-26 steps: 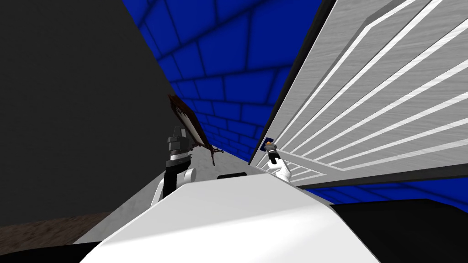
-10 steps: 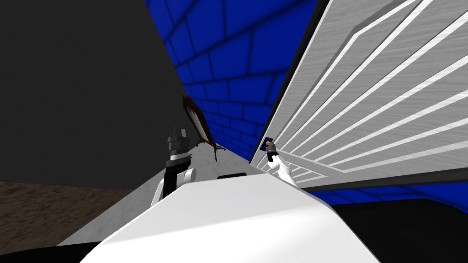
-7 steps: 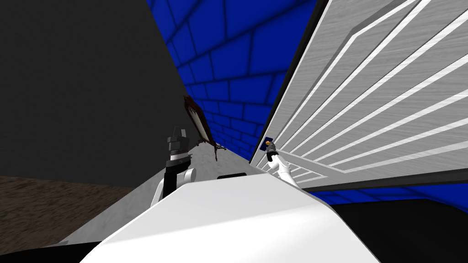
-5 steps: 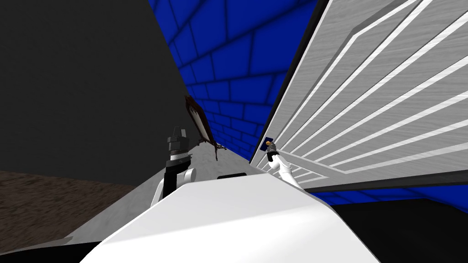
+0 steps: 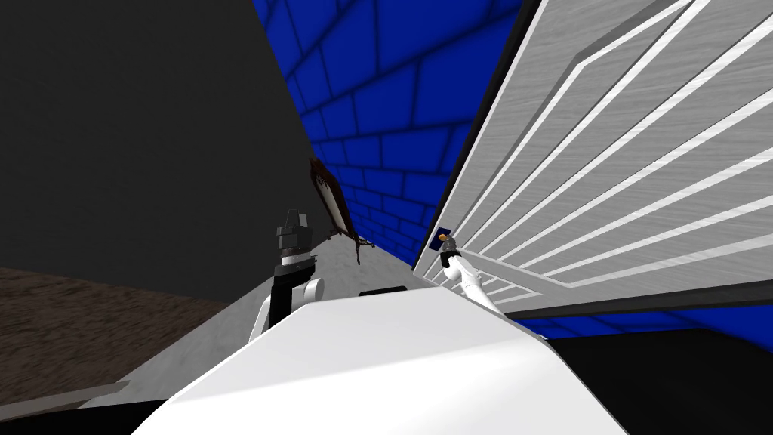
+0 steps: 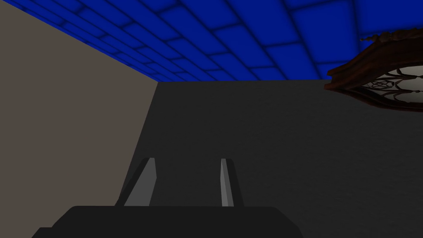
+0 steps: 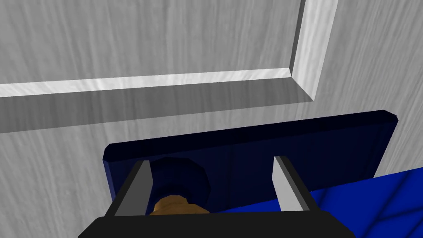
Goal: Pull the door open
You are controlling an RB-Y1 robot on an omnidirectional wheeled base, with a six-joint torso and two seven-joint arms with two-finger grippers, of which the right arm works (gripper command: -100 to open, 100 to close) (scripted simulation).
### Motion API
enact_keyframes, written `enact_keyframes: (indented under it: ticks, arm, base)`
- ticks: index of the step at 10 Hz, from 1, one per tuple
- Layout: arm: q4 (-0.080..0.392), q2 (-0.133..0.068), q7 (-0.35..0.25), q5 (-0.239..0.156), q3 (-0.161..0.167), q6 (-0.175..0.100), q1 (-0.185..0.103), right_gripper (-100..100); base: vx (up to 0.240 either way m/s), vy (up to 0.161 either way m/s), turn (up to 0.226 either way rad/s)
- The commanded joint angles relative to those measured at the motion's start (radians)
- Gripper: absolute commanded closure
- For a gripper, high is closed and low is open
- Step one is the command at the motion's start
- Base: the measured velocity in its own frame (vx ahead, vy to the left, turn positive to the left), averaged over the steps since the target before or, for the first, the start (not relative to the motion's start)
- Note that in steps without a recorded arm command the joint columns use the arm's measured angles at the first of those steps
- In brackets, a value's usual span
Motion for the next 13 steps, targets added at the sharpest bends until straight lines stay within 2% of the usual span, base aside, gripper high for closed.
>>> enact_keyframes:
  ticks: [1, 2, 3, 5, 6, 8, 9, 13]
  arm:
    - [0.003, 0.013, 0.011, 0.001, 0.032, -0.008, 0.000, 100]
    - [0.003, 0.013, 0.011, 0.001, 0.032, -0.008, 0.000, 100]
    - [0.004, -0.014, 0.051, 0.025, 0.059, 0.036, 0.002, 100]
    - [0.004, -0.014, 0.051, 0.025, 0.068, 0.036, 0.002, 100]
    - [0.004, -0.040, 0.092, 0.048, 0.092, 0.080, 0.003, 100]
    - [0.004, -0.040, 0.092, 0.048, 0.104, 0.080, 0.003, 100]
    - [0.004, -0.066, 0.132, 0.071, 0.127, 0.122, 0.005, 100]
    - [0.004, -0.066, 0.132, 0.071, 0.139, 0.122, 0.005, 100]
  base:
    - [-0.022, -0.009, 0.005]
    - [0.000, 0.000, 0.000]
    - [-0.034, 0.006, 0.112]
    - [-0.023, -0.008, -0.001]
    - [-0.040, -0.001, 0.083]
    - [-0.035, -0.006, 0.030]
    - [-0.039, 0.002, 0.068]
    - [-0.018, 0.003, 0.015]
